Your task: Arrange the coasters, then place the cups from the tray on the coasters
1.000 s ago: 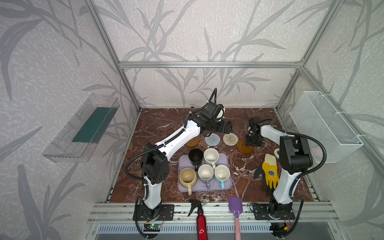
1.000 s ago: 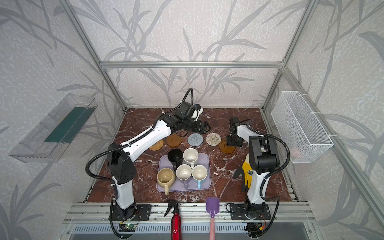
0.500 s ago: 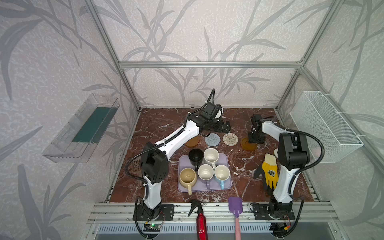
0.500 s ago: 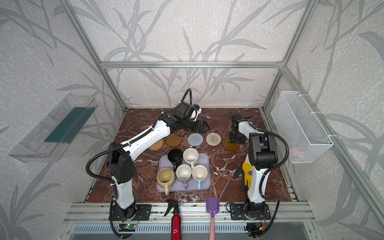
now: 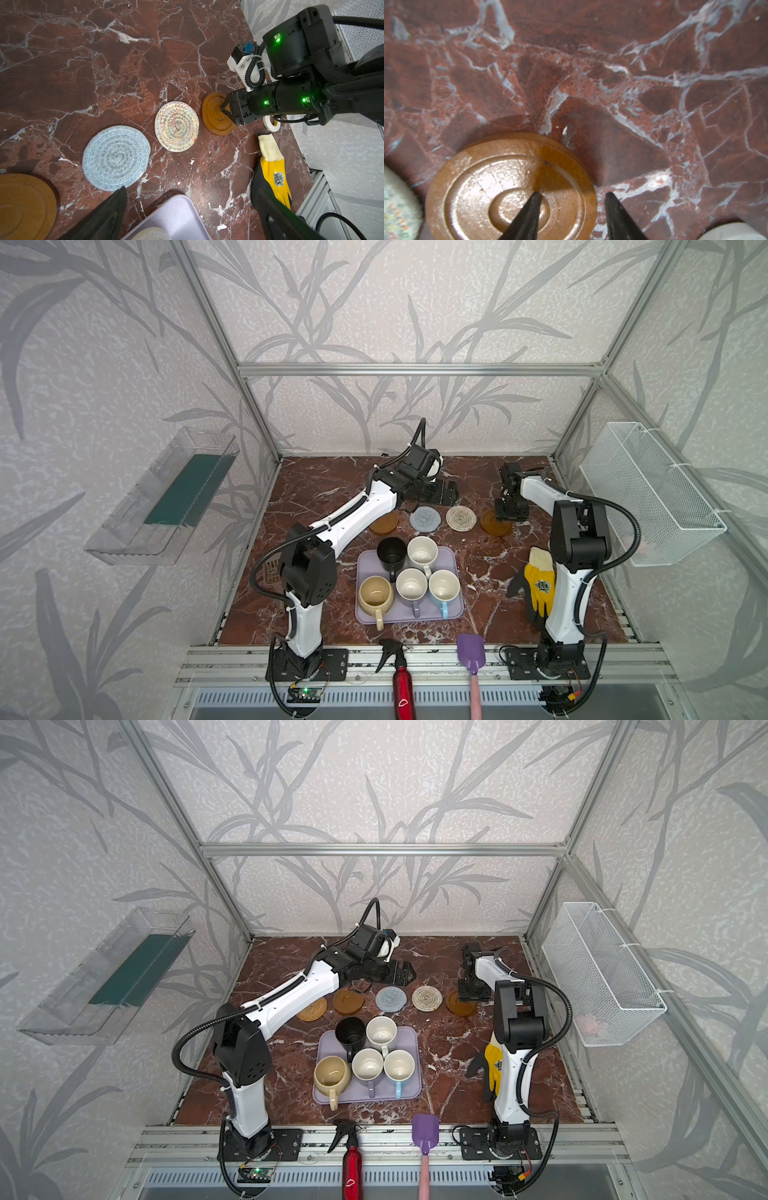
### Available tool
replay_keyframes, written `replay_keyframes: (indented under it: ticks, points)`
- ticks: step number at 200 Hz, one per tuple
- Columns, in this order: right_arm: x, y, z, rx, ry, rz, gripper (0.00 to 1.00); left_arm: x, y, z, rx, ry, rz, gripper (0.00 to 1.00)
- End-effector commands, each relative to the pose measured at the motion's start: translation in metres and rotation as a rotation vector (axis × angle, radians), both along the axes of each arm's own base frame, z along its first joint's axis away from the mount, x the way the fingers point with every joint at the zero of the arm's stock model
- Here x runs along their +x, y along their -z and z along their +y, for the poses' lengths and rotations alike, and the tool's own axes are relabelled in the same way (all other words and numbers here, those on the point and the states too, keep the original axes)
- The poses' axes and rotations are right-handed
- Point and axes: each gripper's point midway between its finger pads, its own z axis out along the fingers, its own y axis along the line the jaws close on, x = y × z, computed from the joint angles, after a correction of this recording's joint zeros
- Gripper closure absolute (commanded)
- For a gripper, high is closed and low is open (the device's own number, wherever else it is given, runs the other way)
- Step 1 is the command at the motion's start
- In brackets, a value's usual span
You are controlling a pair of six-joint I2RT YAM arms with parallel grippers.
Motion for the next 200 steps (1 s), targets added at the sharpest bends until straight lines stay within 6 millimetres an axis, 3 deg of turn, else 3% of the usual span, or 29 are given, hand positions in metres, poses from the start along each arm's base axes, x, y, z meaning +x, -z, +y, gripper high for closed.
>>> replay_keyframes:
  ticks: [1,55,120,176,200]
  points:
    - [0.005,0.005,-0.007,-0.024,0.011,-0.010,0.49,-0.003,-0.017,0.003,-0.037,-0.004,-0.021,0.01]
    - [0.009,0.012,-0.006,-0.020,0.005,0.014,0.50,-0.003,-0.018,0.005,-0.038,-0.005,-0.026,0.01]
    - [0.013,-0.024,-0.005,-0.012,0.020,-0.048,0.49,-0.003,-0.028,0.006,-0.064,-0.013,-0.058,0.01]
    - [0.010,-0.071,0.013,0.078,-0.015,-0.159,0.34,-0.005,-0.048,0.009,-0.131,-0.034,-0.124,0.01]
    - [0.003,-0.095,0.030,0.125,-0.066,-0.218,0.10,-0.004,-0.055,0.016,-0.135,-0.073,-0.132,0.01]
